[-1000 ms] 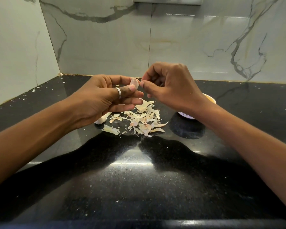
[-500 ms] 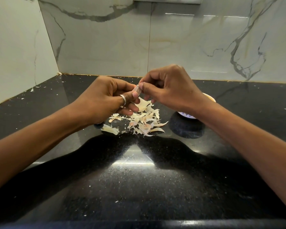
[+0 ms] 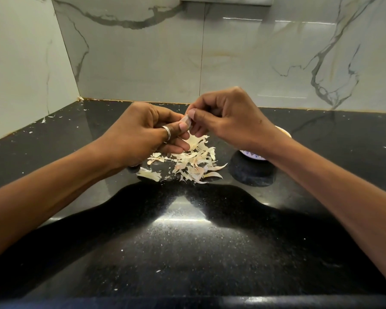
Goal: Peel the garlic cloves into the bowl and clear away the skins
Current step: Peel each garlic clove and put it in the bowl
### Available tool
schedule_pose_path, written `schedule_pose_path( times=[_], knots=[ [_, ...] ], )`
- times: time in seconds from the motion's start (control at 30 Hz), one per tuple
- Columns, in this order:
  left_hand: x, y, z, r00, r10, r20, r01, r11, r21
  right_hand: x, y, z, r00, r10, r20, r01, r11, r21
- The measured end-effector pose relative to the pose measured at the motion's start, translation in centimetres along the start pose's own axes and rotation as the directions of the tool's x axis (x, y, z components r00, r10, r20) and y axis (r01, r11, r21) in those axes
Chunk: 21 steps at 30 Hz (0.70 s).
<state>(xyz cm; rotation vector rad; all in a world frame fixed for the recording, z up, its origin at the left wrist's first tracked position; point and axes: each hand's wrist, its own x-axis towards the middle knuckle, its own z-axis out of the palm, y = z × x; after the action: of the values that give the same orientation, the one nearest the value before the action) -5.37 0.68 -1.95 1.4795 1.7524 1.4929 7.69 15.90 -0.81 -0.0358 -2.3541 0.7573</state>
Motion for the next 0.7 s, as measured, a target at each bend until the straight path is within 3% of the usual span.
schedule_pose_path(
  times=[0.27, 0.53, 0.7],
  knots=[
    [-0.1, 0.1, 0.0, 1.000, -0.018, 0.014, 0.018, 1.000, -0.002, -0.1, 0.2, -0.2, 0.997, 0.064, 0.050, -0.070, 0.992, 0.109],
    [-0.2, -0.2, 0.2, 0.999, 0.017, -0.029, -0.016, 0.999, 0.035, -0.3, 0.1, 0.8, 0.986, 0.167, -0.010, -0.158, 0.953, 0.259],
    [-0.3, -0.4, 0.6, 0.997, 0.035, -0.068, -0.032, 0.999, 0.035, -0.2, 0.0, 1.6, 0.973, 0.215, -0.086, -0.191, 0.956, 0.225]
  ],
)
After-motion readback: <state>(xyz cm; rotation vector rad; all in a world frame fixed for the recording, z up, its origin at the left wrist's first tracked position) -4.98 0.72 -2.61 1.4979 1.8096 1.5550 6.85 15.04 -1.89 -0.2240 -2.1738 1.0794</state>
